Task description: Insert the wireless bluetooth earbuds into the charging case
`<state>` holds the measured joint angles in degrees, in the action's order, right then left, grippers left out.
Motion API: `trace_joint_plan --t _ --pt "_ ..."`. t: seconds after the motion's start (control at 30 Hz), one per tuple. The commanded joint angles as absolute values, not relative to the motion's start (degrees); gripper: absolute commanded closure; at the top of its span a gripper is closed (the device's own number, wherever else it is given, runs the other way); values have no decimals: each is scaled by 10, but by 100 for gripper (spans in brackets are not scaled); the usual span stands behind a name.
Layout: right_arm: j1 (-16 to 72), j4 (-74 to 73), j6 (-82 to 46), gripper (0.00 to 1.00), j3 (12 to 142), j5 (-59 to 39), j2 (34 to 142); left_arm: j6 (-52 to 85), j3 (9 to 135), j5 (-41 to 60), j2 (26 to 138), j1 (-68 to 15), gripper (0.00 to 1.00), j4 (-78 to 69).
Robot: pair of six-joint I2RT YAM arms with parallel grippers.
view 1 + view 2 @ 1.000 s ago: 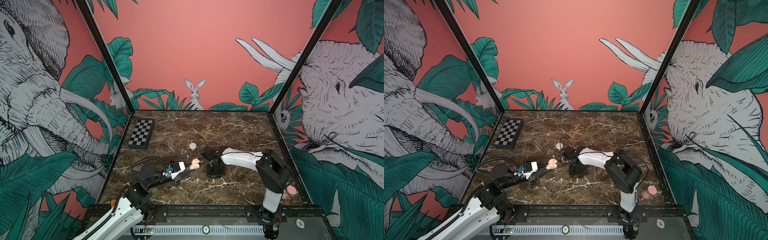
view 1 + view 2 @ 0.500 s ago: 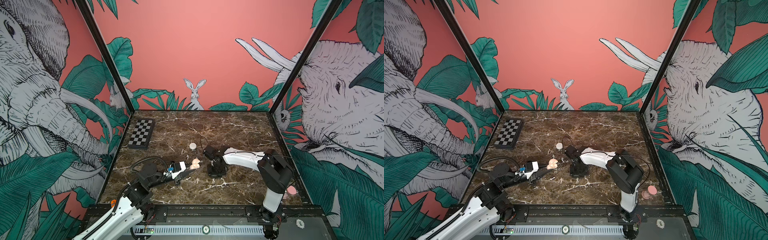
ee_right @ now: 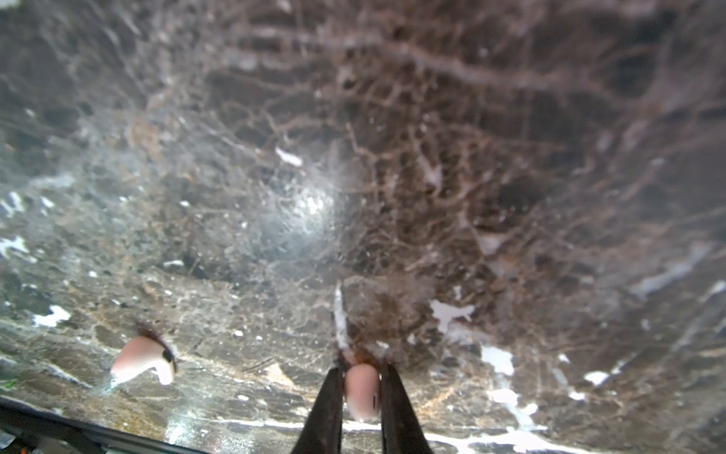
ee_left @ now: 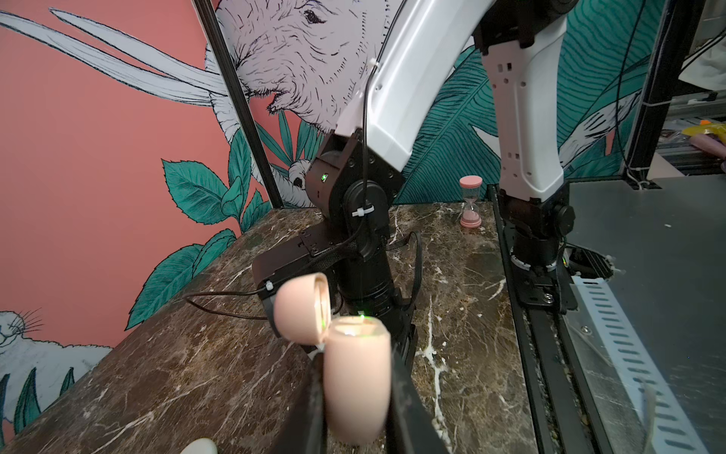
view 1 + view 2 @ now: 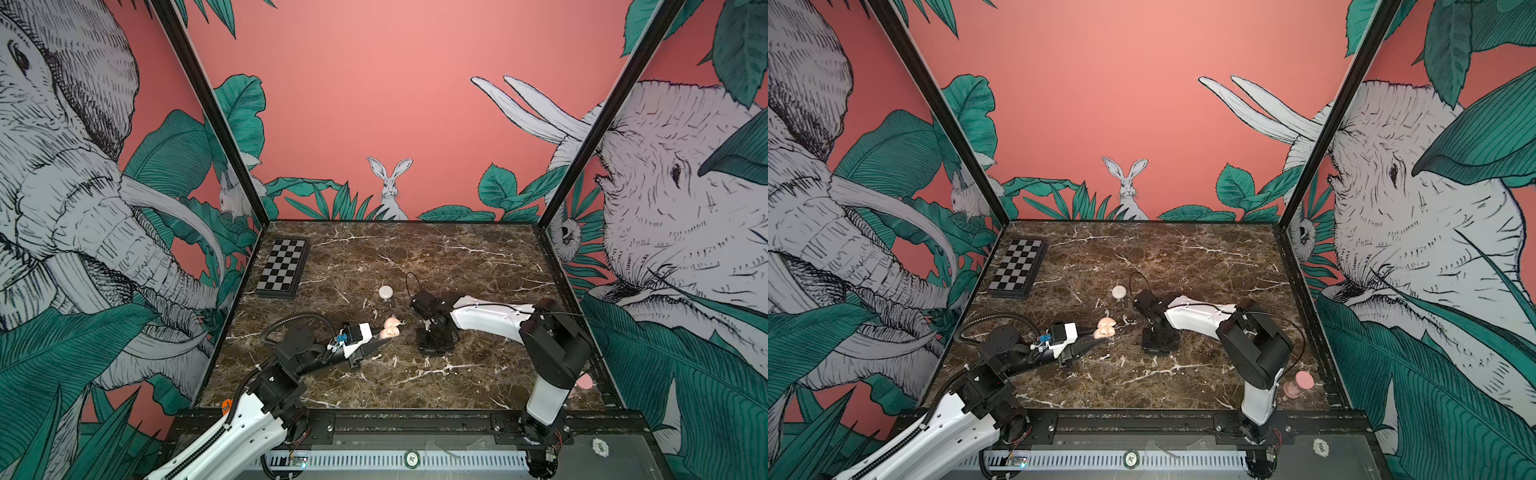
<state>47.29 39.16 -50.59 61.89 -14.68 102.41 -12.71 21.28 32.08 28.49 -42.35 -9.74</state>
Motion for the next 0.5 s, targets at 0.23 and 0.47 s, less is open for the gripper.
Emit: trace_joint_plan --t 0.23,0.47 --pt "456 328 -507 84 571 -144 1017 -137 229 329 296 -425 100 -102" --pt "450 294 -500 86 552 -151 992 -137 229 330 307 -426 100 -104"
